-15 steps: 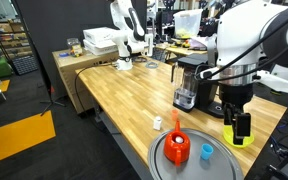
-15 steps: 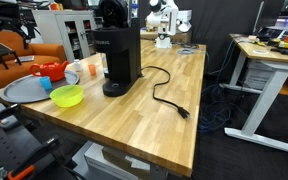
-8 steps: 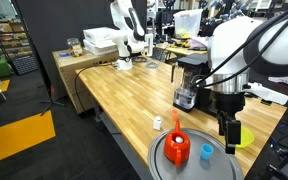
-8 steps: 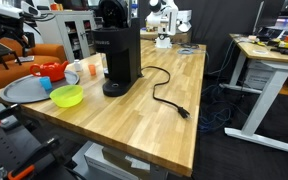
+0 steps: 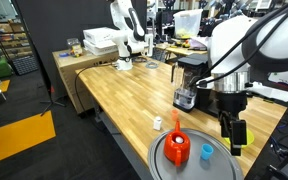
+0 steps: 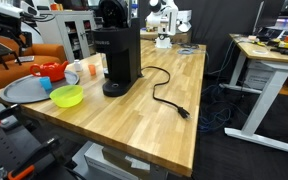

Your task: Put the blue cup inside the yellow bowl

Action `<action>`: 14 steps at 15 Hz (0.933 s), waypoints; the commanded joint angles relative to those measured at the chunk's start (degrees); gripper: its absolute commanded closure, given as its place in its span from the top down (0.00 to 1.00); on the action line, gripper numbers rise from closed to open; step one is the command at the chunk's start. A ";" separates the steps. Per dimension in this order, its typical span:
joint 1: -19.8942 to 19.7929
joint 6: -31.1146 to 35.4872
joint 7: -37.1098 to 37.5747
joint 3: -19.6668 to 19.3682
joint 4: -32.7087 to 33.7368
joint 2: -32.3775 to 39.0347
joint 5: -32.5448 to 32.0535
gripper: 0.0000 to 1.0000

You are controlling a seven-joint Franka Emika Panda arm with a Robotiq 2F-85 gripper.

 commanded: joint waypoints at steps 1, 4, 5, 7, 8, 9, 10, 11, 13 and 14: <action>-1.39 2.57 2.04 1.52 0.16 1.70 -0.93 1.00; -1.29 8.21 6.22 1.55 -0.06 4.78 -3.71 1.00; -1.46 9.62 7.61 1.38 0.28 6.08 -4.98 1.00; -1.93 12.33 11.60 0.70 1.25 8.84 -9.54 1.00; -2.19 13.55 13.58 0.32 1.60 10.06 -11.91 1.00; -2.56 14.18 15.29 -0.15 2.19 11.45 -14.27 1.00; -2.81 14.59 16.94 -0.66 2.71 12.55 -16.44 1.00; -3.07 15.02 18.30 -1.16 3.26 13.70 -18.24 1.00; -3.79 14.99 19.31 -1.33 4.65 15.72 -19.59 1.00; -4.10 14.83 19.27 -1.07 5.44 16.66 -19.49 1.00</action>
